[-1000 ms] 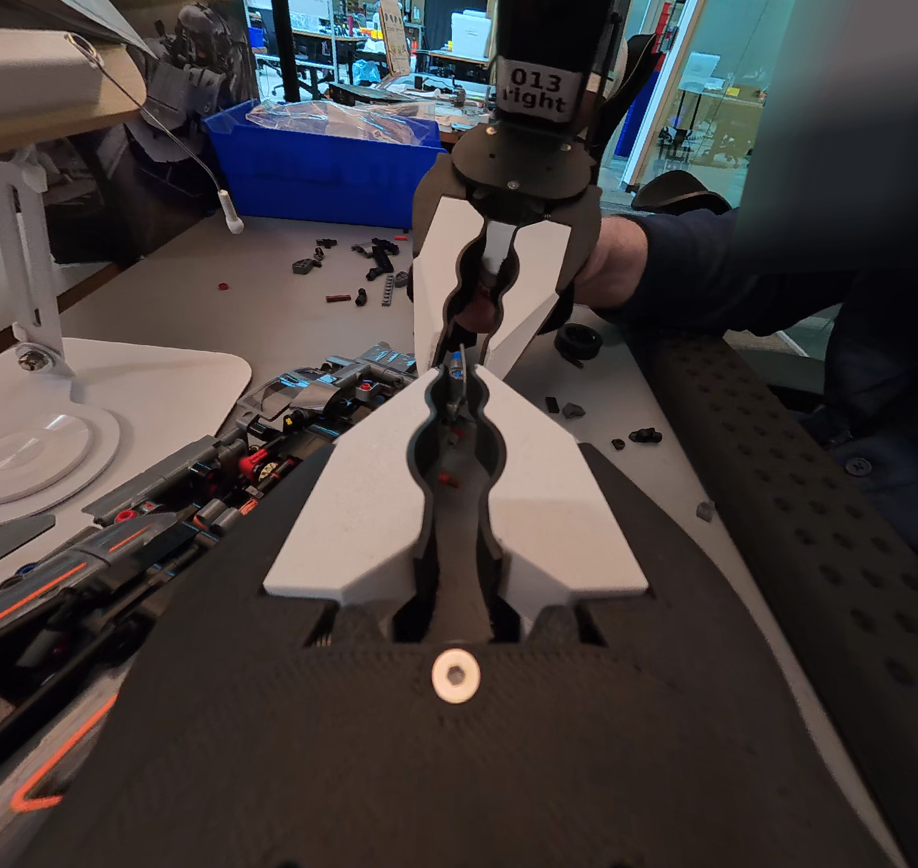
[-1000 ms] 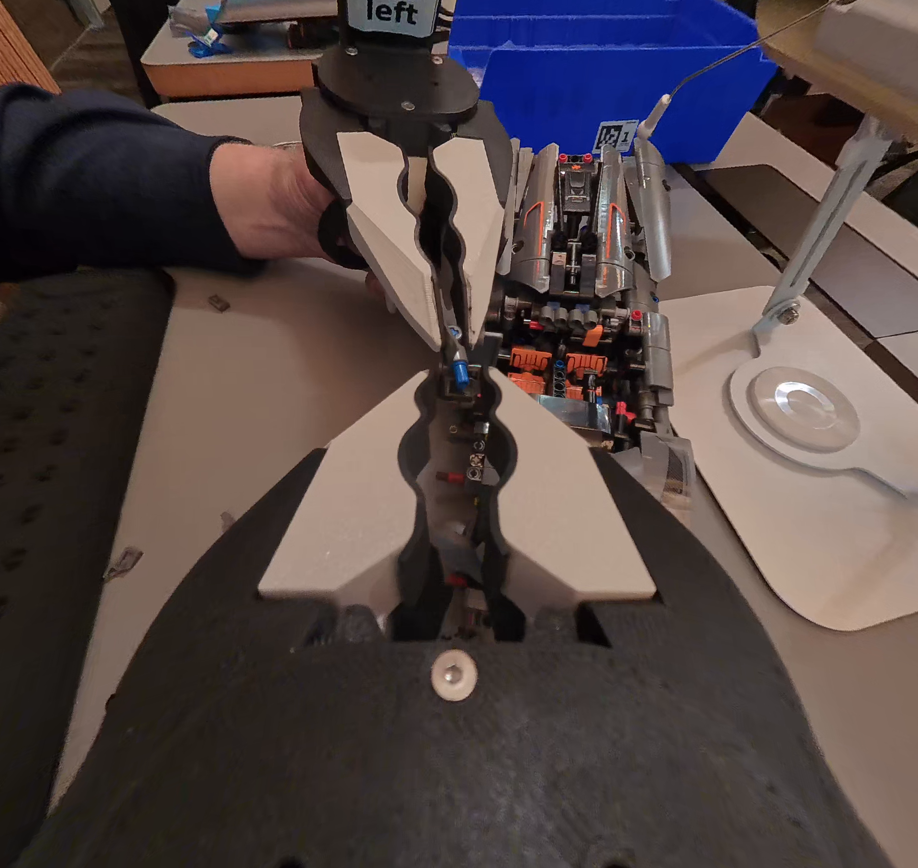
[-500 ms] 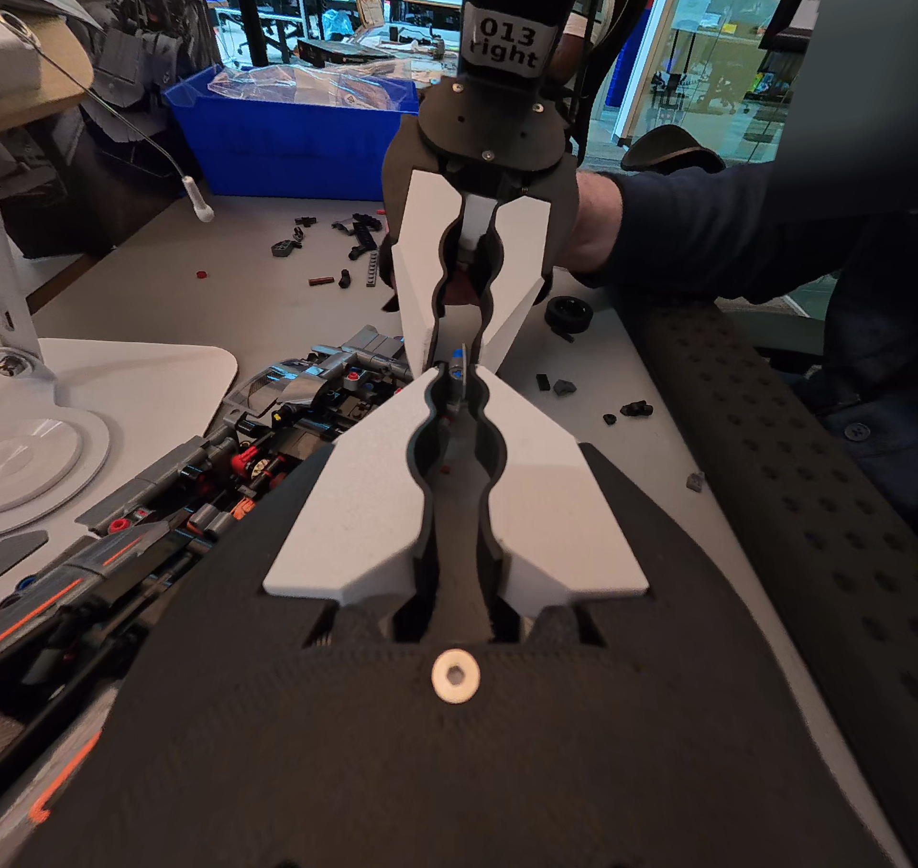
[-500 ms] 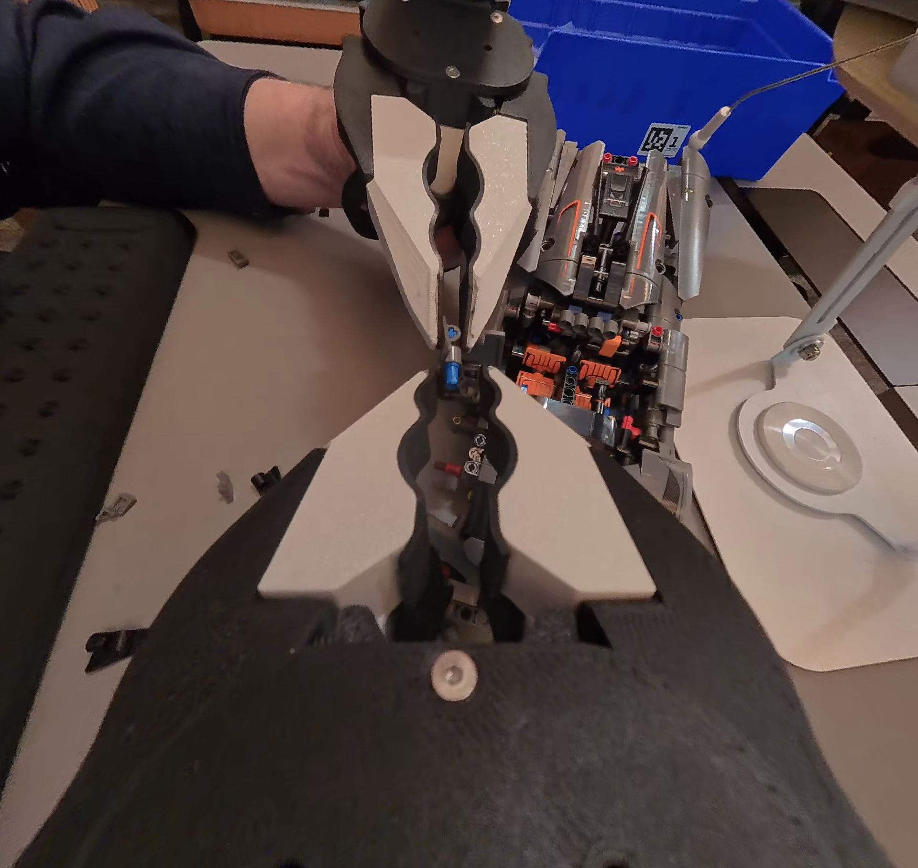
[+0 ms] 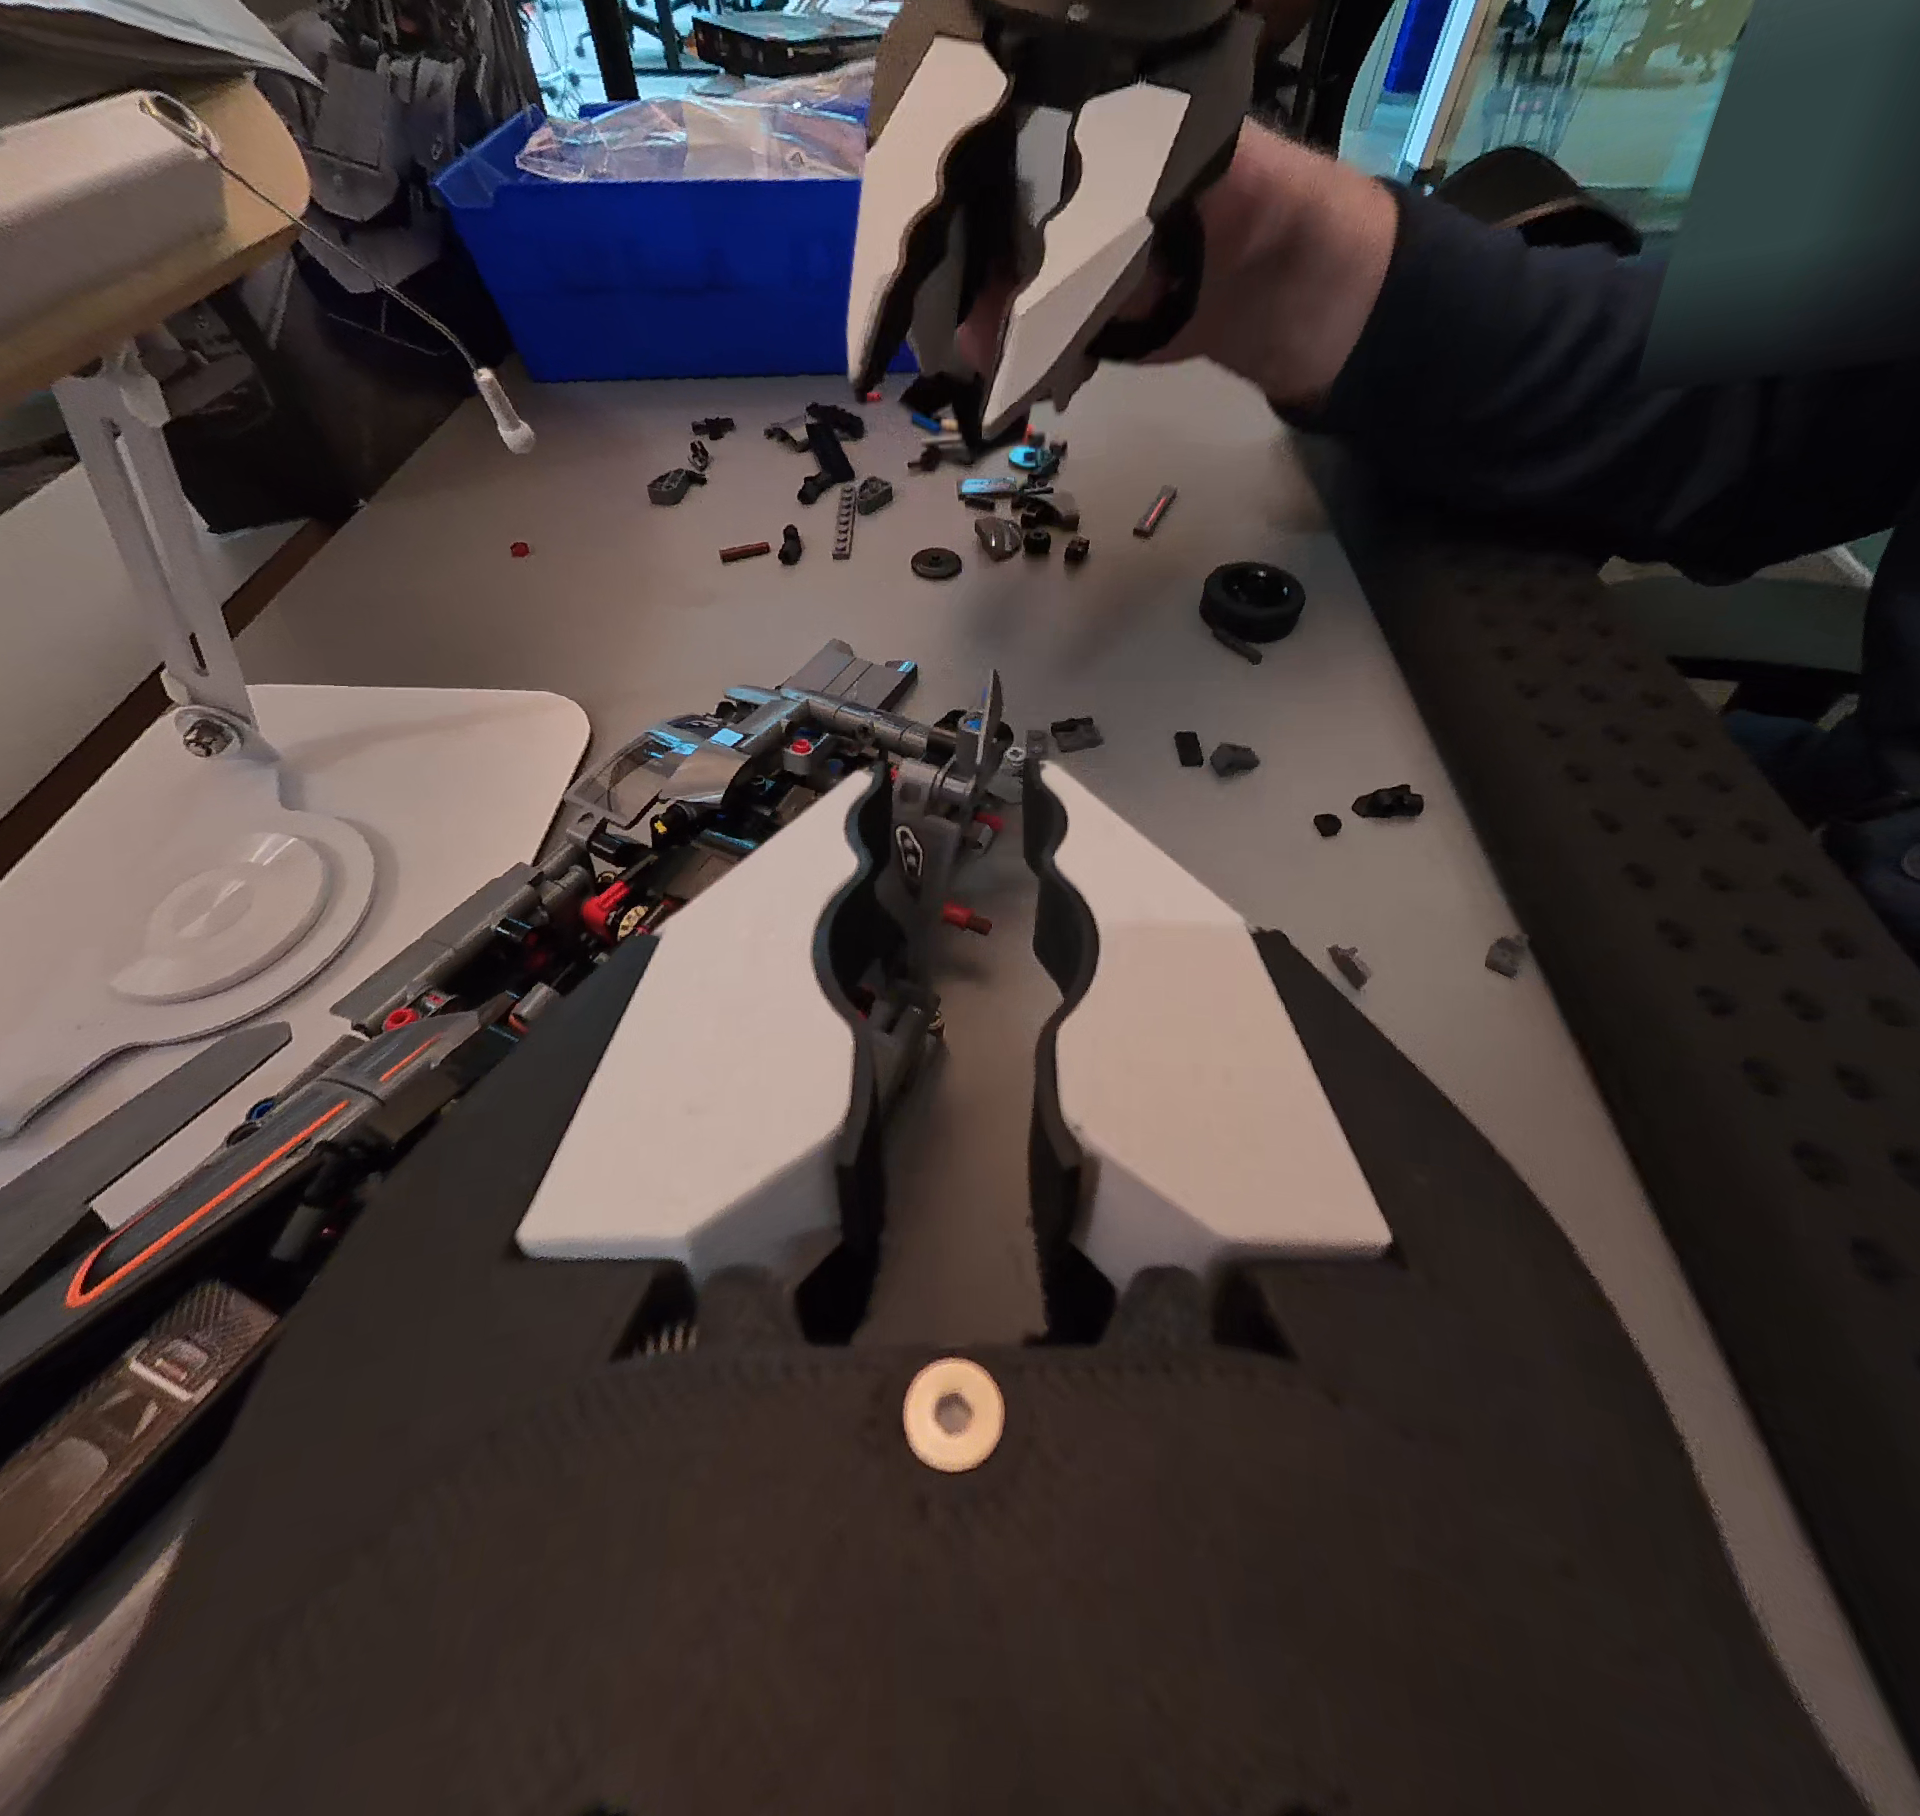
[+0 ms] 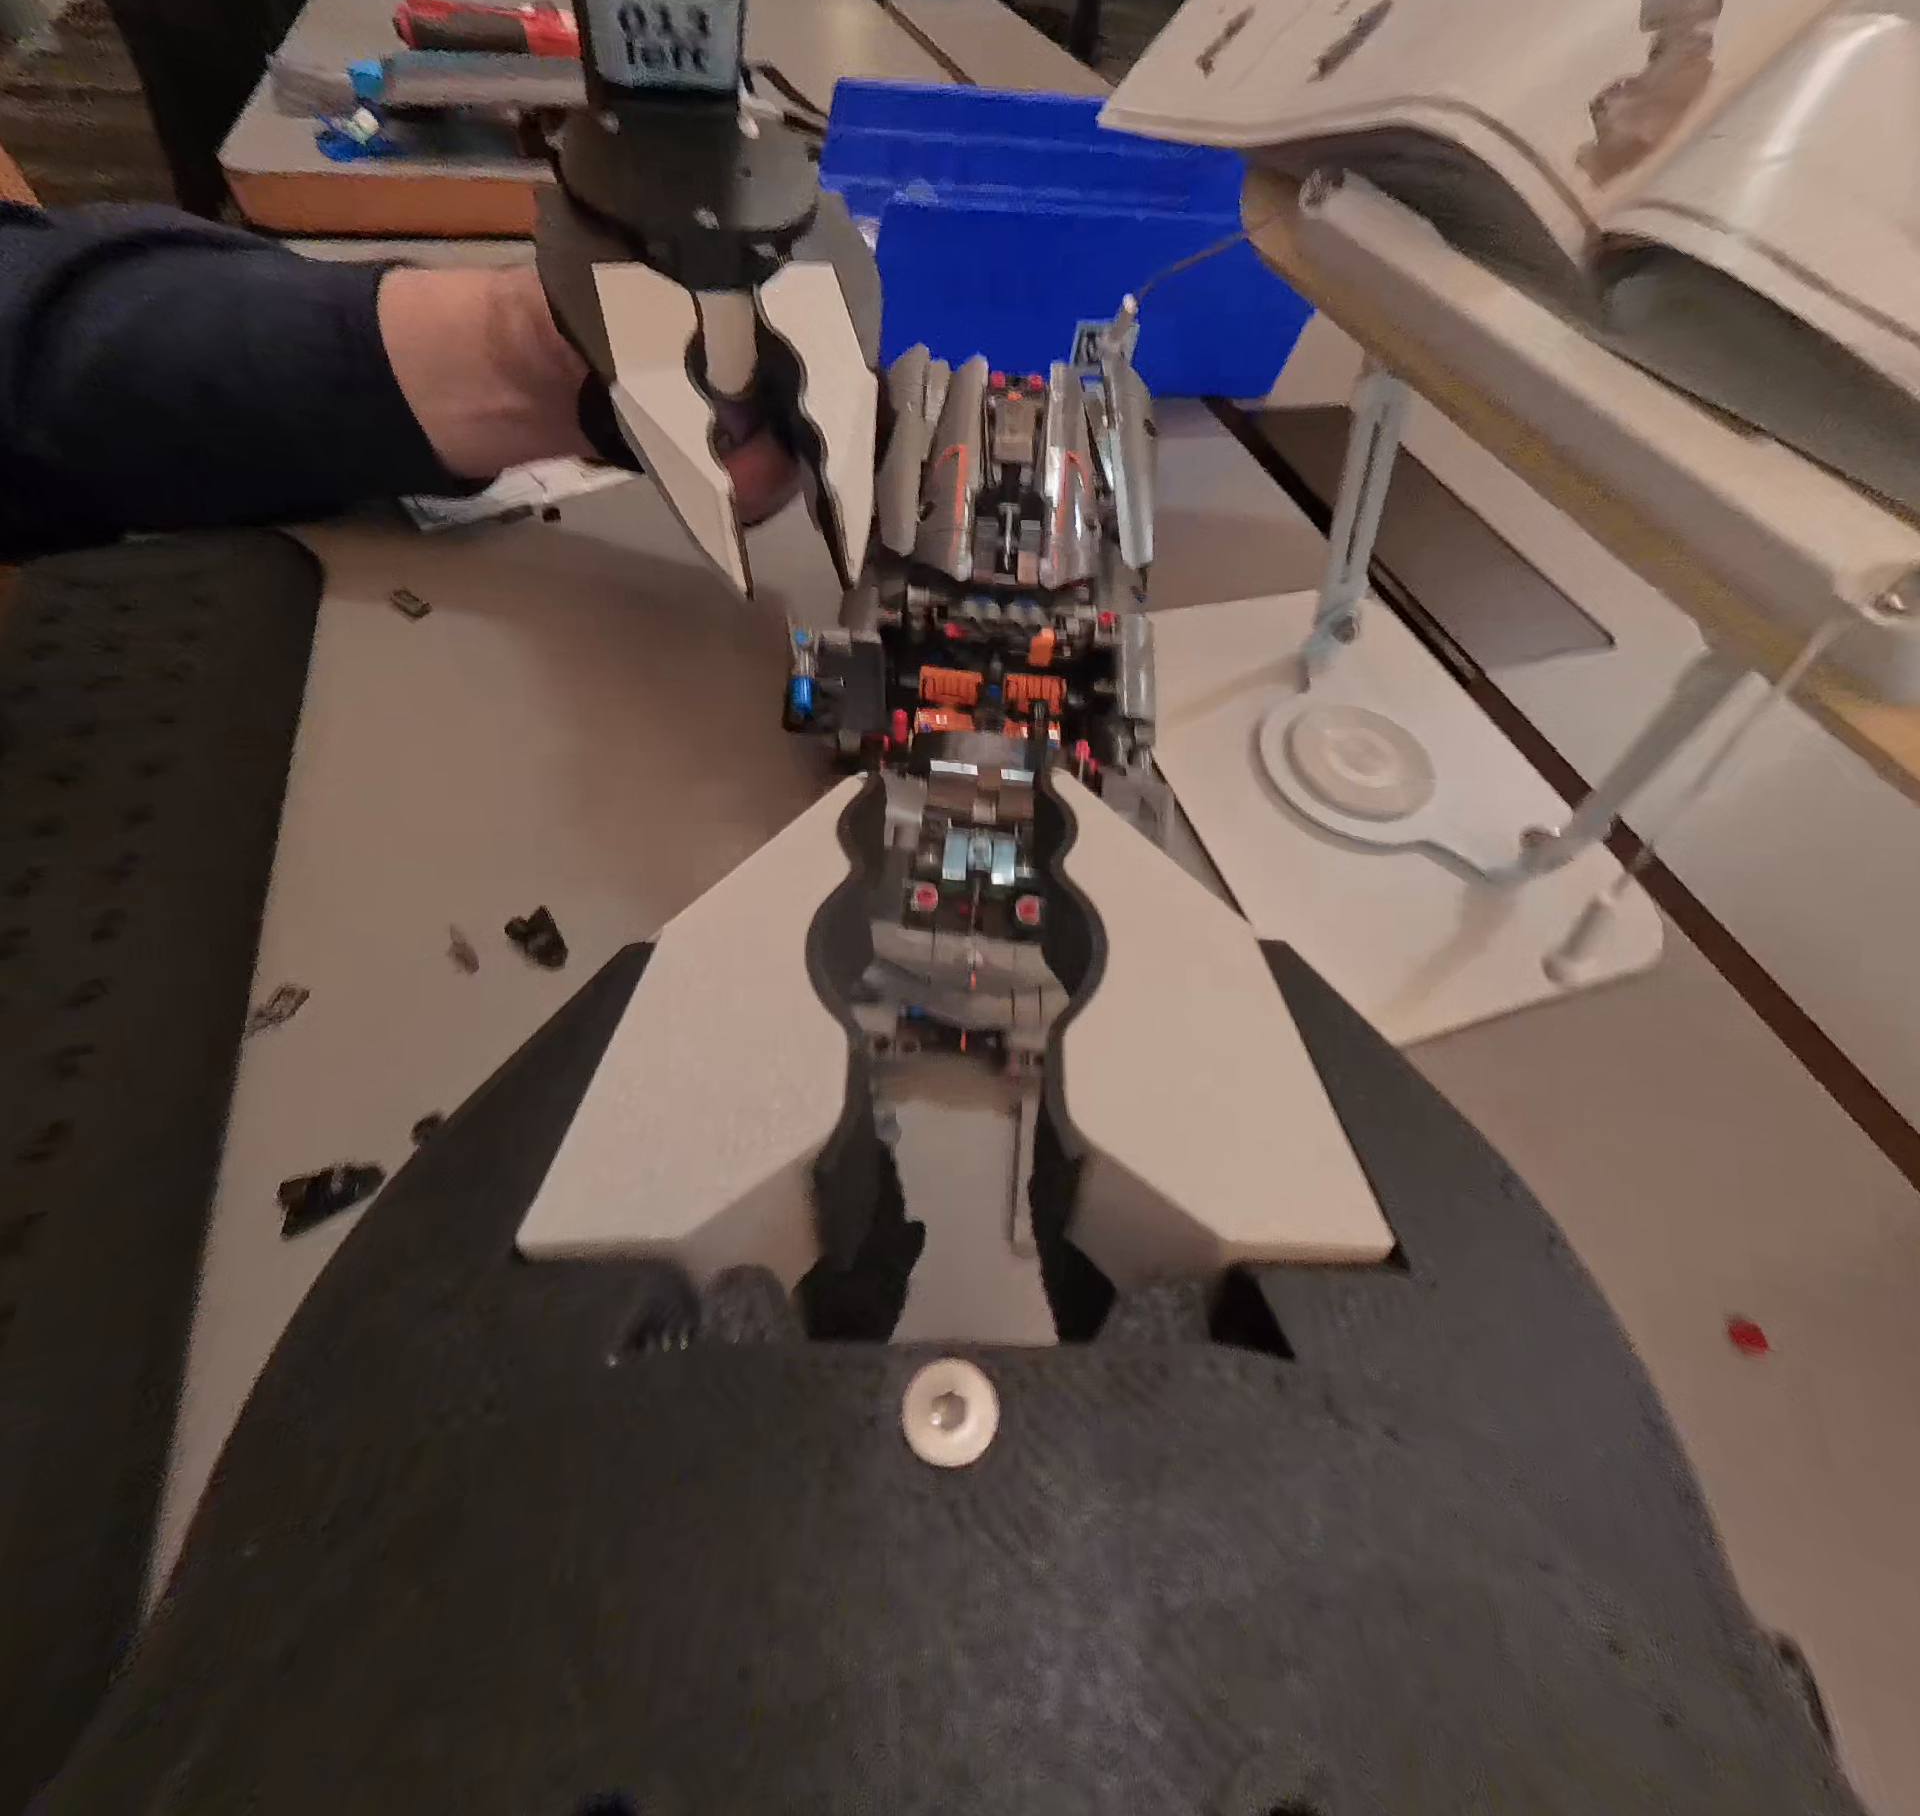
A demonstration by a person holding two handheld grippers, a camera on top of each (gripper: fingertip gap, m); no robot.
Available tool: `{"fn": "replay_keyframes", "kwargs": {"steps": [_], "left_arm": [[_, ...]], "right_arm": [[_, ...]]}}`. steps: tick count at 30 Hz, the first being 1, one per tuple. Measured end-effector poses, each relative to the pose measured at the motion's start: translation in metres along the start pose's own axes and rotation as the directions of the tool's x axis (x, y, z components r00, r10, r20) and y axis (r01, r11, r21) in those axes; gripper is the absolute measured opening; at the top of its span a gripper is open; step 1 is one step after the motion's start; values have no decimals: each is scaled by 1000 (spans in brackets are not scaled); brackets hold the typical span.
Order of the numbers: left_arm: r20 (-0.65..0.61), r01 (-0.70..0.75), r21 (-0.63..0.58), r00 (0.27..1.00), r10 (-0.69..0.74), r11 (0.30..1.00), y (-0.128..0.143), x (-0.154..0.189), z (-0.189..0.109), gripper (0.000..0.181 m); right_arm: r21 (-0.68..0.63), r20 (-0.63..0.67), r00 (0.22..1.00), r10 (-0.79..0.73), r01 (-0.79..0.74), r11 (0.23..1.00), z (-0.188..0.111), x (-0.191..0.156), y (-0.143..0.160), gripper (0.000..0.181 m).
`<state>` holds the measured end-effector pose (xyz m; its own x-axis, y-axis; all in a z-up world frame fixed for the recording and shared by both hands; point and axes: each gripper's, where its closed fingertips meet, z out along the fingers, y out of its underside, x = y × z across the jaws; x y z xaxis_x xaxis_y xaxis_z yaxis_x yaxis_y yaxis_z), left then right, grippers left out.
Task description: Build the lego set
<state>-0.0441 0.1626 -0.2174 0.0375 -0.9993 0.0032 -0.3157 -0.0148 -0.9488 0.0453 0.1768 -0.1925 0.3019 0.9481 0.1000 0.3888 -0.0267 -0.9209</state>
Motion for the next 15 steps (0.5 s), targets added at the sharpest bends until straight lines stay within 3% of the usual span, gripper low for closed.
{"fn": "replay_keyframes", "kwargs": {"steps": [4, 8, 11, 15], "left_arm": [[7, -17, -36, 1000, 17, 999, 3, 1, -1, 23], [17, -6, -25, 1000, 6, 1000, 1, -2, -3, 24], [47, -4, -34, 999, 6, 999, 2, -7, -4, 21], [62, 12, -21, 998, -11, 1000, 1, -11, -7, 19]], "right_arm": [[-131, 14, 1000, 25, -23, 991, -15, -11, 27, 22], [-283, 87, 996, 8, 17, 959, -19, -45, 59, 21], [-382, 144, 990, -2, 57, 922, -13, -74, 81, 23], [-421, 197, 980, -11, 94, 902, 7, -102, 89, 23]]}}
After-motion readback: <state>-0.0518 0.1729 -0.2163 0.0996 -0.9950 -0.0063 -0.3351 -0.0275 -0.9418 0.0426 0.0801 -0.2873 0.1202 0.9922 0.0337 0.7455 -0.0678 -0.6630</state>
